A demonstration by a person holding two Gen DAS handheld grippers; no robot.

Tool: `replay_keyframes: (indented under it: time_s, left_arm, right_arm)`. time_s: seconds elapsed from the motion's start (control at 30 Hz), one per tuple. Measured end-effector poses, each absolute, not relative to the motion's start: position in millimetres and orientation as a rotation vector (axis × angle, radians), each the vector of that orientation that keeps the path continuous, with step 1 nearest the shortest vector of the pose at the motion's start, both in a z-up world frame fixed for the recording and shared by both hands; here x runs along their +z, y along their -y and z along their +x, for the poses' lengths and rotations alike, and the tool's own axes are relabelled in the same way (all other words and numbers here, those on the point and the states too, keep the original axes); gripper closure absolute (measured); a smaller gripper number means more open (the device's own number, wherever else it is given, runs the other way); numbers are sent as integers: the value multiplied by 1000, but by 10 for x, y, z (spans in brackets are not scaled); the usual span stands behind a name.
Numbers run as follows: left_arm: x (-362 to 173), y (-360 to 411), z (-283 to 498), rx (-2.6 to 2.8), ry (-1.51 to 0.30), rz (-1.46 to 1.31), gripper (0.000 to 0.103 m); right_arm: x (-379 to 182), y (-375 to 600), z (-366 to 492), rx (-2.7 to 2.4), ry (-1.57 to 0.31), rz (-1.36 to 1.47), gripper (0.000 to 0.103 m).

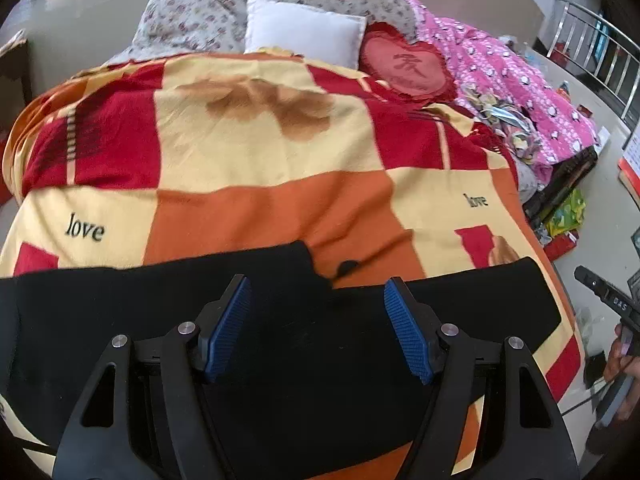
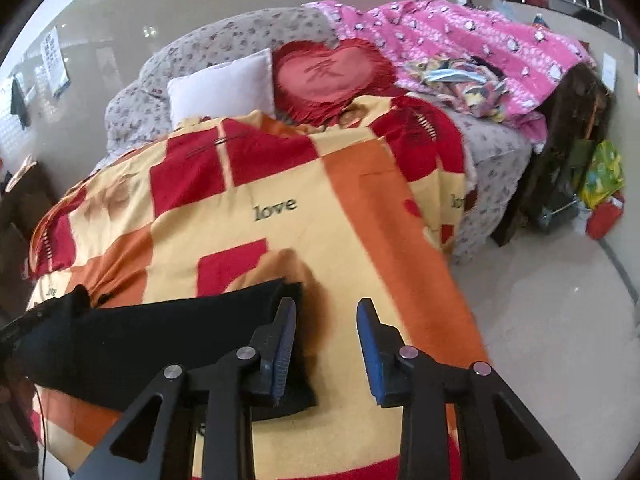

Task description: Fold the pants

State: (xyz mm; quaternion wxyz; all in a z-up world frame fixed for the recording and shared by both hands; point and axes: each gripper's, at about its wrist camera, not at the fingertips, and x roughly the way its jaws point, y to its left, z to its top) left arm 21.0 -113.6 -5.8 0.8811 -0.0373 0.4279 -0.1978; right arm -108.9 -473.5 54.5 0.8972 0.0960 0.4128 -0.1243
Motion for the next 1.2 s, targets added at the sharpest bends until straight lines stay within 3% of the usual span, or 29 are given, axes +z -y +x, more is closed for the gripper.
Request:
replay_keyframes:
  time_s: [0.13, 0.8, 0.93, 1.2]
  left_arm:
    - [-31, 1282, 197, -449, -896, -49, 34]
    - [-69, 2029, 96, -608, -965, 31, 34]
    - [-124, 1988, 140, -571, -973, 42, 34]
    - [-180, 2298, 219, -687, -1033, 29, 34]
  right_arm:
    - [623, 4678, -1113, -310, -857, 105, 73]
    - [464, 4493, -1286, -156, -873, 164, 73]
    - [353, 4338, -1204, -111, -884, 140, 61]
    - [16, 4444, -1175, -87, -973, 216, 57]
